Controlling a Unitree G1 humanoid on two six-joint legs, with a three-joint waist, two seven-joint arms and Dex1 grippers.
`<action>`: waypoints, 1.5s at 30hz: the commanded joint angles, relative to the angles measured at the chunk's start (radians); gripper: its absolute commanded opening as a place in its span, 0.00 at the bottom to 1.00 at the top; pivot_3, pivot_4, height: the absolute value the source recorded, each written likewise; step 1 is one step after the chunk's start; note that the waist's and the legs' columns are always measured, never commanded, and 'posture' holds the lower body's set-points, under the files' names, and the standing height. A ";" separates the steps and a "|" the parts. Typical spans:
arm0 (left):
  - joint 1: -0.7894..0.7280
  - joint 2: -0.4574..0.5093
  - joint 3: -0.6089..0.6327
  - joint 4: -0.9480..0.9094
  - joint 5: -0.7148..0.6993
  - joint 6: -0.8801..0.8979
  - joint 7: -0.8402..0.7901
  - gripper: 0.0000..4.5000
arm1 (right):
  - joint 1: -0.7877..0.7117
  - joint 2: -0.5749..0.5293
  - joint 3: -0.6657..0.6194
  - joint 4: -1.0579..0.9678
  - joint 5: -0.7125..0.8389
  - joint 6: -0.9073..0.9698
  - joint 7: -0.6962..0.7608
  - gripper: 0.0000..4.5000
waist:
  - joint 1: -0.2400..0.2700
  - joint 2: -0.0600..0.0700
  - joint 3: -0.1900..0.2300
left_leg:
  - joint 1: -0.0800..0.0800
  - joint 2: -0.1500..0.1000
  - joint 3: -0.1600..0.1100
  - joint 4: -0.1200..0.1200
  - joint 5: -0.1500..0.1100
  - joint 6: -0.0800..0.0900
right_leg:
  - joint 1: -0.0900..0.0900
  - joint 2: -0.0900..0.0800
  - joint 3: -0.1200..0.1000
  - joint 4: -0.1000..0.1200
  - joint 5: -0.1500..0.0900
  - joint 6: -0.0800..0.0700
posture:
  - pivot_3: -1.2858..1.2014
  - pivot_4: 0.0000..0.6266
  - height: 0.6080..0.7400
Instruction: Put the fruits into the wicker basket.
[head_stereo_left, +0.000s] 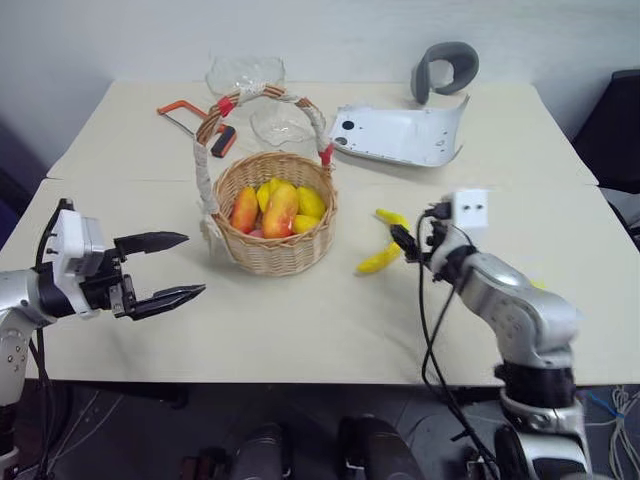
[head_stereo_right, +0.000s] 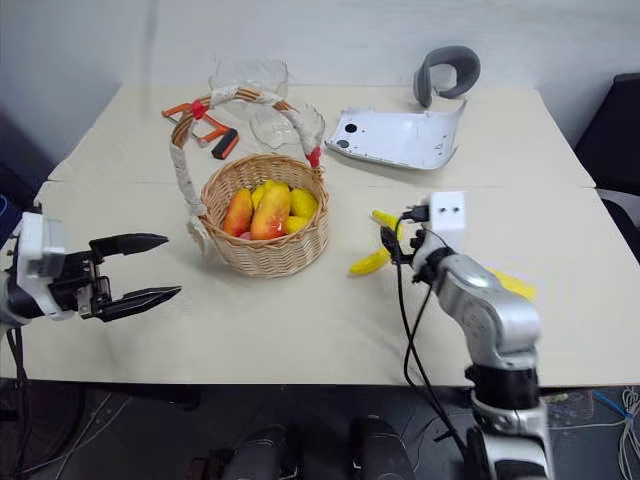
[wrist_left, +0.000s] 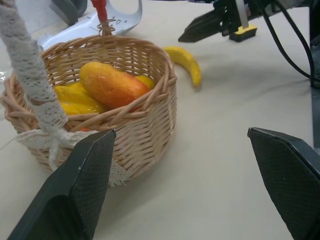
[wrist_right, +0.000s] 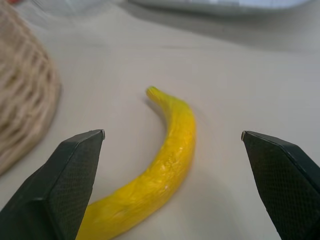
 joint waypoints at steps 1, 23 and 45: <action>0.057 -0.030 0.030 -0.094 -0.015 0.001 0.041 0.98 | -0.070 0.040 0.010 0.076 -0.053 -0.006 -0.026 1.00 | -0.001 0.000 0.000 | -0.001 0.000 0.000 0.000 0.000 0.000 | 0.000 0.000 0.000 0.002 0.000 0.000 | 0.52 0.24 1.00; 0.061 -0.076 0.069 -0.158 -0.062 0.044 0.157 1.00 | -0.228 -0.356 0.234 -0.136 0.094 0.020 0.809 0.15 | -0.025 -0.001 0.000 | 0.003 0.001 0.001 -0.001 0.000 0.005 | 0.001 0.001 -0.001 0.001 0.001 0.001 | 0.52 0.24 1.00; 0.161 -0.229 0.119 -0.253 -0.159 0.092 0.336 1.00 | -0.800 0.263 0.429 0.665 -0.326 -0.457 0.615 0.59 | -0.028 -0.004 -0.001 | -0.002 -0.001 -0.001 0.000 0.003 0.002 | -0.001 -0.002 0.000 0.004 0.002 0.002 | 0.52 0.24 1.00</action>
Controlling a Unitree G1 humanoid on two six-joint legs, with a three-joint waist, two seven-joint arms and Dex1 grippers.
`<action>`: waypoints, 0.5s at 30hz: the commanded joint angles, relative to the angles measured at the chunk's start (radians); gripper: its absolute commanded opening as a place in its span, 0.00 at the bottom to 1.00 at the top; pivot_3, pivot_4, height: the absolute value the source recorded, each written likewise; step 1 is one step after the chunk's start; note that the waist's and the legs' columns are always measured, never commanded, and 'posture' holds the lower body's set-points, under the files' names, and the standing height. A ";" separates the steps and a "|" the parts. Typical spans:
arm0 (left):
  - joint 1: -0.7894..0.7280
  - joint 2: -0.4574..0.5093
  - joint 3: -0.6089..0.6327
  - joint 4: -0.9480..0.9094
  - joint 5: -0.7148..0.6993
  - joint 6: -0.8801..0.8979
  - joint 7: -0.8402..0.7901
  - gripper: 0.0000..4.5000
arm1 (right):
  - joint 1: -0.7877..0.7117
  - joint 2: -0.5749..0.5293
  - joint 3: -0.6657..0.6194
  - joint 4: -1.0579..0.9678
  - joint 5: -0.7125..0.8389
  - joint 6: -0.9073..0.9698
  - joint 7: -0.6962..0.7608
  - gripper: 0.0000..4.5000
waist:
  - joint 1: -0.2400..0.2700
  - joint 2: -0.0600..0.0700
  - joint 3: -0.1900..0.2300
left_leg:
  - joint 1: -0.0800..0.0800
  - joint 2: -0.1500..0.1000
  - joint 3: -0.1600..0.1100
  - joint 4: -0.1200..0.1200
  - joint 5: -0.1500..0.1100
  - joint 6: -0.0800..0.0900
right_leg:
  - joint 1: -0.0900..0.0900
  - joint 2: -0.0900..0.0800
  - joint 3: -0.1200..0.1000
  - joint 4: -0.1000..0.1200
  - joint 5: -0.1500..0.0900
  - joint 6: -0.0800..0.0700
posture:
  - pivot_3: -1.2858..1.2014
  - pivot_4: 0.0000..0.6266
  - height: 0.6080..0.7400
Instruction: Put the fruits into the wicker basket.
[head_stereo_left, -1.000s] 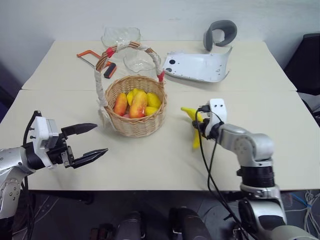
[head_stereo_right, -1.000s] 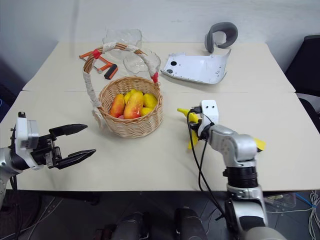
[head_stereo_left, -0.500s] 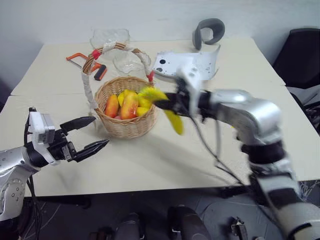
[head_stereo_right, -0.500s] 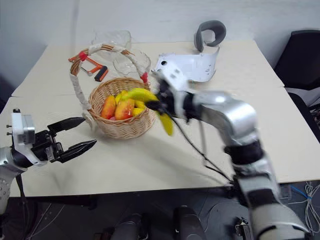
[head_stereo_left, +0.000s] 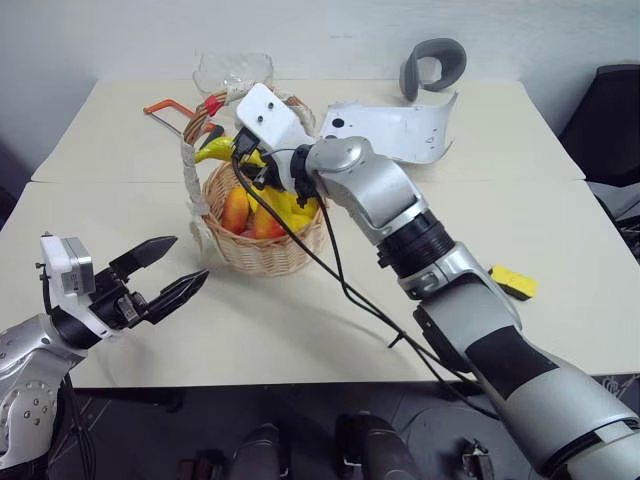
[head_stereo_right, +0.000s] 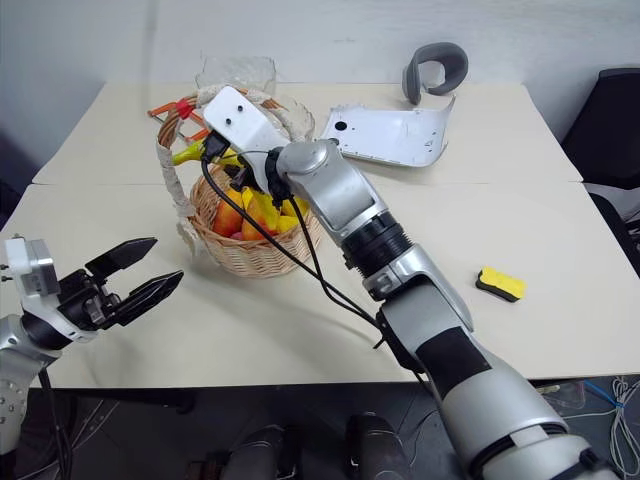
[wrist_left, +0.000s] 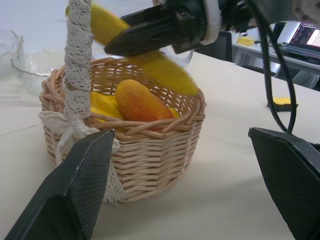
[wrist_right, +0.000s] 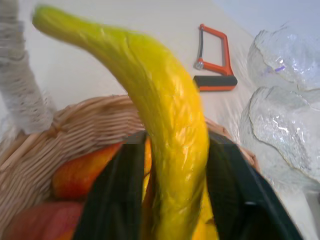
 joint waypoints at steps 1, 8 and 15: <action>0.009 -0.005 0.008 -0.035 0.002 -0.026 0.010 1.00 | 0.016 0.003 -0.018 -0.132 0.023 -0.069 0.120 0.66 | 0.000 0.000 0.000 | 0.000 0.000 0.000 0.000 0.000 0.000 | 0.000 0.000 0.000 0.000 0.000 0.000 | 0.52 0.24 1.00; 0.029 -0.016 -0.012 -0.052 0.022 -0.047 0.019 1.00 | 0.263 -0.238 -0.021 -0.576 0.124 0.113 0.378 0.73 | 0.007 0.000 0.000 | 0.000 0.000 -0.003 -0.001 -0.001 0.001 | 0.002 0.000 0.000 -0.001 0.000 0.000 | 0.52 0.24 1.00; 0.030 -0.012 0.008 -0.050 0.011 -0.059 0.033 1.00 | 0.427 -0.475 -0.141 -0.580 0.153 -0.011 0.507 0.73 | 0.003 -0.001 0.000 | 0.003 0.000 -0.002 -0.001 -0.002 0.003 | 0.003 0.000 -0.001 -0.005 0.000 0.000 | 0.52 0.24 1.00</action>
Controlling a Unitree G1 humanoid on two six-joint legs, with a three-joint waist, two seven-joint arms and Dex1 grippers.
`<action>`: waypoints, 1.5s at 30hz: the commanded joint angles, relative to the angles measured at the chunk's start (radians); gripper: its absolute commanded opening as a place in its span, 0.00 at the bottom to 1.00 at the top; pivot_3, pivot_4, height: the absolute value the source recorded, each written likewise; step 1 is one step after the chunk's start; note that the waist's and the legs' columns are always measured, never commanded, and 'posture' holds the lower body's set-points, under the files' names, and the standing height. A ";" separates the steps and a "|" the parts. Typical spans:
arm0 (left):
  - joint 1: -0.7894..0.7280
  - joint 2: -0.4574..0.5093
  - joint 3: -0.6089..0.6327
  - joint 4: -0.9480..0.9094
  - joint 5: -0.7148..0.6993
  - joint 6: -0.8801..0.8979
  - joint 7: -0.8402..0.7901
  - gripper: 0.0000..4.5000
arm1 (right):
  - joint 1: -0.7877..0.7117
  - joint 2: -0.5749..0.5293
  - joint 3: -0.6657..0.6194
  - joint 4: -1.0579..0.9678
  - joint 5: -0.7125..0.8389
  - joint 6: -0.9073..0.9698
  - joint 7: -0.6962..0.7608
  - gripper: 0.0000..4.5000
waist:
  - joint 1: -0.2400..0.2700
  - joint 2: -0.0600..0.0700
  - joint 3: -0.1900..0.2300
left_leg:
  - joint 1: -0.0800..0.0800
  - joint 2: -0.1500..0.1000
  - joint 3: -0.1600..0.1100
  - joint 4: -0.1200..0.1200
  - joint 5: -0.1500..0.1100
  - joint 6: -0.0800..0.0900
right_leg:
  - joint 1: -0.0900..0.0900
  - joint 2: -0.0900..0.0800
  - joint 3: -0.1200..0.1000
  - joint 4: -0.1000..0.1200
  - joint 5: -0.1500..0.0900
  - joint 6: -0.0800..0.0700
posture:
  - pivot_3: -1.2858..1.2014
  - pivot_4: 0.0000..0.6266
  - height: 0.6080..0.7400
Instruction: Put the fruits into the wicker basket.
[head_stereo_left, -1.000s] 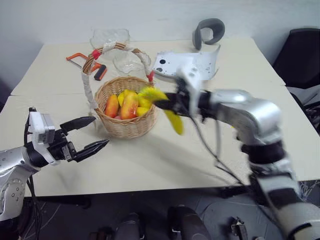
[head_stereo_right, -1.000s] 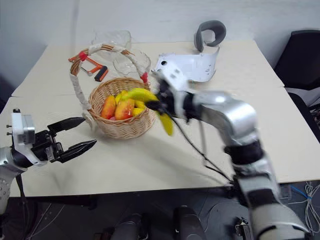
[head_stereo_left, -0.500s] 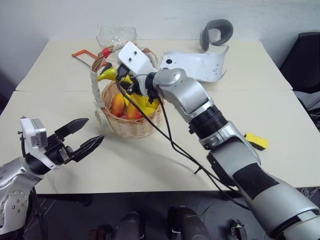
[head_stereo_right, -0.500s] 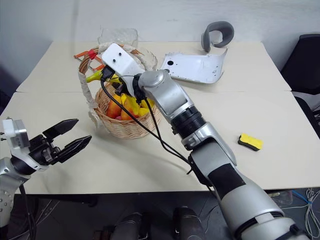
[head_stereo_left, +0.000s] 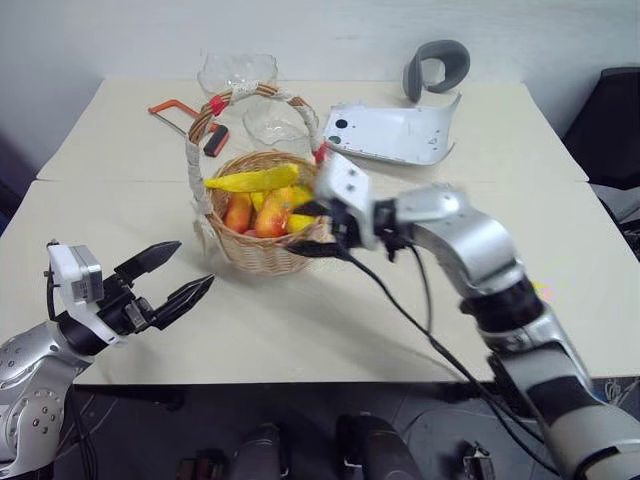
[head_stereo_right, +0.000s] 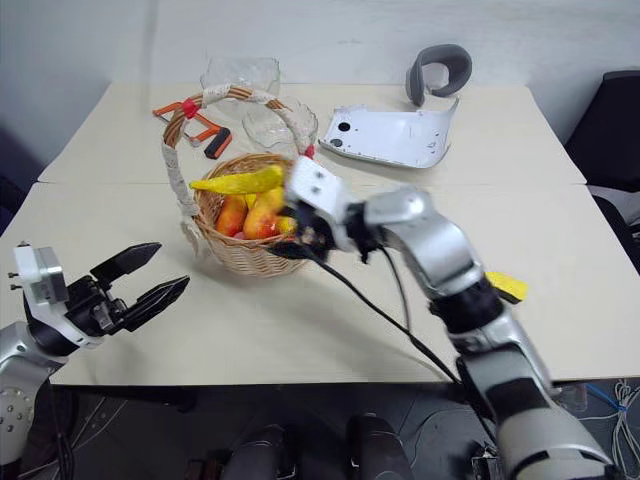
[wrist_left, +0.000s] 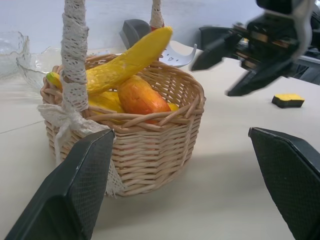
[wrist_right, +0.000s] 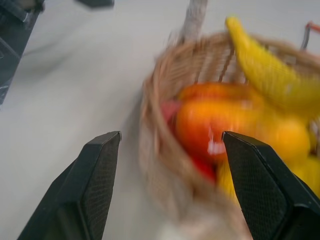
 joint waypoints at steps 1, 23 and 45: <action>-0.005 0.004 0.027 -0.033 -0.014 -0.020 0.007 1.00 | -0.052 -0.039 -0.079 0.130 -0.055 -0.157 -0.017 0.73 | -0.007 0.000 0.000 | 0.001 0.001 0.001 0.000 0.000 0.000 | 0.000 0.000 0.000 0.000 0.000 0.000 | 0.52 0.24 1.00; -0.012 0.022 0.012 -0.038 -0.021 -0.004 -0.008 1.00 | -0.587 0.304 -0.205 1.270 -0.216 -0.767 0.062 0.04 | -0.019 0.001 0.000 | 0.002 0.002 0.003 -0.001 0.003 -0.004 | 0.000 0.000 -0.001 0.004 0.001 -0.003 | 0.52 0.24 1.00; -0.291 0.036 -0.179 0.161 0.035 -0.016 -0.123 1.00 | -0.030 -0.091 -0.530 0.164 -0.007 -0.091 -0.159 0.04 | 0.024 0.001 0.001 | -0.001 0.001 0.001 0.000 0.003 -0.005 | 0.000 0.000 -0.001 0.001 0.002 -0.002 | 0.52 0.24 1.00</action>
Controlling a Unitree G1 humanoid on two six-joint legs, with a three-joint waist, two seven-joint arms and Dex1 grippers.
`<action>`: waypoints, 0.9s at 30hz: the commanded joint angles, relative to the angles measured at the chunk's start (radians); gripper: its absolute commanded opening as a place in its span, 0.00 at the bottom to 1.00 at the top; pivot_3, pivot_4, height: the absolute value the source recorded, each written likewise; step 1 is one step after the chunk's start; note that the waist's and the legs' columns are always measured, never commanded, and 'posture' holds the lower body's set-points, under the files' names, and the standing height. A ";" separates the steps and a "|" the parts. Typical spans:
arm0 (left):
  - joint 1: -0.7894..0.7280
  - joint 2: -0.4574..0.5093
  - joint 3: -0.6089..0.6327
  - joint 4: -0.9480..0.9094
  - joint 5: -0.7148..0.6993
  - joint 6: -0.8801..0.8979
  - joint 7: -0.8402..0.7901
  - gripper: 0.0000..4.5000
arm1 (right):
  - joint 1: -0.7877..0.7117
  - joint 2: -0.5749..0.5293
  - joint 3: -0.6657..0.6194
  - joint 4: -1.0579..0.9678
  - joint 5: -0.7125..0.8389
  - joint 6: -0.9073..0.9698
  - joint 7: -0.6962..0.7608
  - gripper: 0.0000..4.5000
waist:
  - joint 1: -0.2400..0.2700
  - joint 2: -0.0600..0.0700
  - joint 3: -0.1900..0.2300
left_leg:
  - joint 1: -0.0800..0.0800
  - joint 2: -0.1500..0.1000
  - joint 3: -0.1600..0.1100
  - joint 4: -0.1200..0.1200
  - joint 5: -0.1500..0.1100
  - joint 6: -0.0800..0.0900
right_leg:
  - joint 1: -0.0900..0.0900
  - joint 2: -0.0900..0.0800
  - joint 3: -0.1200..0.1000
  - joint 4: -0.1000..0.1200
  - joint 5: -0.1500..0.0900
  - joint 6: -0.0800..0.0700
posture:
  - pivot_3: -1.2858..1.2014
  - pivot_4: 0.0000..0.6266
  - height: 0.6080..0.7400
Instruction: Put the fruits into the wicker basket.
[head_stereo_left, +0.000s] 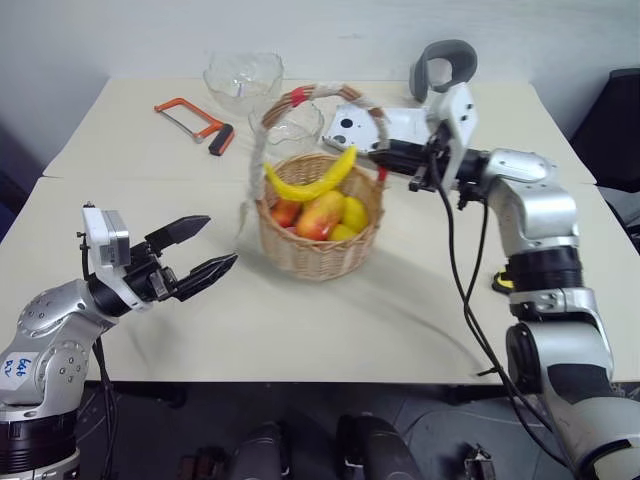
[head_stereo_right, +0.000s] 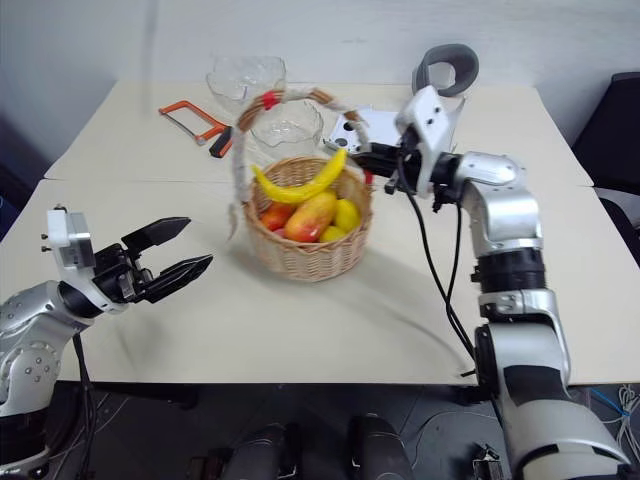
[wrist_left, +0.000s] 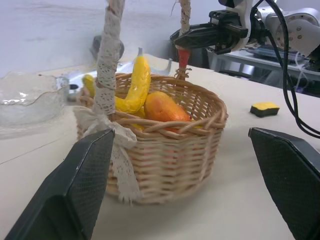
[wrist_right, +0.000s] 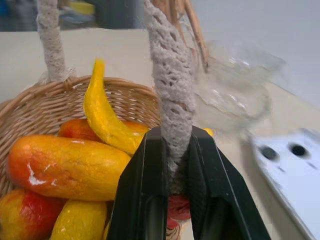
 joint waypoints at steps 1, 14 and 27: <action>-0.035 0.002 -0.018 0.021 0.008 -0.015 -0.033 1.00 | 0.062 -0.073 -0.168 -0.263 0.085 0.187 -0.147 0.04 | 0.001 0.001 0.001 | 0.000 0.000 0.000 0.000 0.000 0.000 | 0.000 0.000 0.000 -0.001 0.000 0.000 | 0.52 0.24 1.00; -0.176 -0.016 -0.101 0.162 0.053 -0.028 -0.119 1.00 | 0.389 -0.090 -0.410 -0.651 0.097 0.517 -0.546 0.04 | -0.002 0.002 0.001 | 0.002 0.000 0.001 -0.001 0.003 -0.002 | 0.000 0.001 0.001 0.000 0.000 0.000 | 0.52 0.24 1.00; -0.231 -0.009 -0.115 0.215 0.081 -0.029 -0.169 1.00 | 0.475 -0.037 -0.453 -0.739 0.134 0.457 -0.632 0.32 | 0.000 0.001 0.001 | 0.003 0.001 0.002 -0.001 0.004 -0.003 | 0.000 0.002 0.002 0.001 0.000 0.000 | 0.52 0.24 1.00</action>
